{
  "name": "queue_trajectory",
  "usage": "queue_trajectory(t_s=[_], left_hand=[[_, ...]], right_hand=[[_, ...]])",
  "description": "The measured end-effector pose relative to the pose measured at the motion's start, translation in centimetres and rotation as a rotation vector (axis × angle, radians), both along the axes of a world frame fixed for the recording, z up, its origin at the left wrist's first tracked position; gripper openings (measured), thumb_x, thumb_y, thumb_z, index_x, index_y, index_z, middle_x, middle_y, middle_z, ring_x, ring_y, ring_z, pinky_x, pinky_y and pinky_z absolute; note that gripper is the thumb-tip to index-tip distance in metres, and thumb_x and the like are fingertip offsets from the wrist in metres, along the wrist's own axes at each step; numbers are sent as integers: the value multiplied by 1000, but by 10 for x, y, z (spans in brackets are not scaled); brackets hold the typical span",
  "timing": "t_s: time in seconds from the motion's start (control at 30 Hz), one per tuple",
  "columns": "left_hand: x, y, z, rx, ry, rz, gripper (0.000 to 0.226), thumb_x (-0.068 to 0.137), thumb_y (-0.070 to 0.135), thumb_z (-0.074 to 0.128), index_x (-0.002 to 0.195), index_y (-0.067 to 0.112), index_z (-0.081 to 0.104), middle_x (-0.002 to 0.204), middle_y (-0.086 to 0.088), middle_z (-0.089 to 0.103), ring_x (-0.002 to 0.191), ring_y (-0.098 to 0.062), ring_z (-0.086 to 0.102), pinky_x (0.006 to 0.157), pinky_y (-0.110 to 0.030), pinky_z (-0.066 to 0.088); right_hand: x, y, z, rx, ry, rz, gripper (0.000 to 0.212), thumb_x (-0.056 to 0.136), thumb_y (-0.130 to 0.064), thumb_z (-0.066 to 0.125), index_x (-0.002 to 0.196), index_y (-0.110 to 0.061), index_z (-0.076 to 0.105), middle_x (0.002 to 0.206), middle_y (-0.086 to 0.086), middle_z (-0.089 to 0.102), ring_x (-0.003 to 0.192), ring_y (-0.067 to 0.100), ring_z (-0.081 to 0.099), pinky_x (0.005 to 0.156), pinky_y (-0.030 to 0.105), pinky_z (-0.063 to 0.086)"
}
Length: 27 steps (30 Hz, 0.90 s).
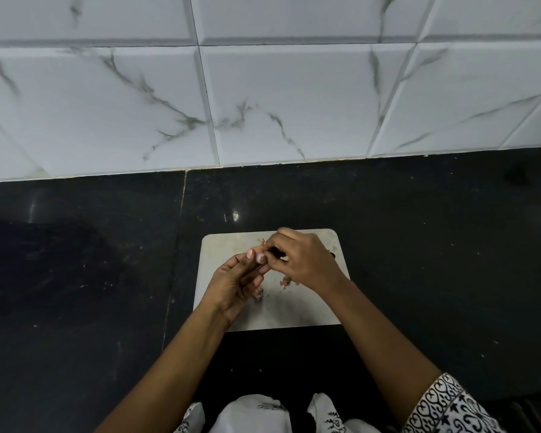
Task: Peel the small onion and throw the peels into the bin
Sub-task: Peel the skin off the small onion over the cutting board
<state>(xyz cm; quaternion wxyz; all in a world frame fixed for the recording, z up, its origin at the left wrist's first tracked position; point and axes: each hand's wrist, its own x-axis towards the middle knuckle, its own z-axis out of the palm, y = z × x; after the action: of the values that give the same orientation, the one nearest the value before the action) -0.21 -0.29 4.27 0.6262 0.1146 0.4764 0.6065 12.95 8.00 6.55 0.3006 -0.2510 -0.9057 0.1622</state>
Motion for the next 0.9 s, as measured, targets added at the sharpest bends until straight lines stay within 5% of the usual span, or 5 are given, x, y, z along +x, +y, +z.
queue_trajectory(t_s=[0.17,0.43,0.57,0.8,0.9], left_hand=[[3,0,1,30,-28,-13,28,72,33,60,89,12,66,78,1,75,76,-7,72,59,-14,55],[-2,1,4,18,-151,-26,24,94,20,49,100,4,65,88,-9,76,80,-12,73,56,-16,57],[-4,1,3,2,-198,-24,26,92,20,50,103,2,64,92,-13,75,81,-15,73,57,-18,58],[-5,1,0,7,-159,-40,24,93,18,51,108,7,66,92,-10,75,83,-14,73,57,-20,58],[-3,2,0,3,-128,-46,21,93,16,50,104,9,66,87,-8,75,79,-13,73,57,-20,58]], right_hand=[[-4,6,-4,-259,123,-121,4,78,-13,66,79,-10,63,77,-6,61,64,3,55,59,15,46],[8,10,-18,-656,124,-328,6,83,-8,63,82,-13,64,77,1,66,70,14,68,70,37,59],[12,6,-22,-717,27,-365,9,85,-10,63,89,-18,63,80,-6,64,70,11,67,65,35,59],[9,-8,-2,-765,168,-219,21,79,-31,72,98,-23,67,93,-16,62,83,3,62,53,13,51],[5,-8,7,-752,157,-175,24,75,-23,76,98,-19,70,87,-15,59,76,5,62,44,6,42]])
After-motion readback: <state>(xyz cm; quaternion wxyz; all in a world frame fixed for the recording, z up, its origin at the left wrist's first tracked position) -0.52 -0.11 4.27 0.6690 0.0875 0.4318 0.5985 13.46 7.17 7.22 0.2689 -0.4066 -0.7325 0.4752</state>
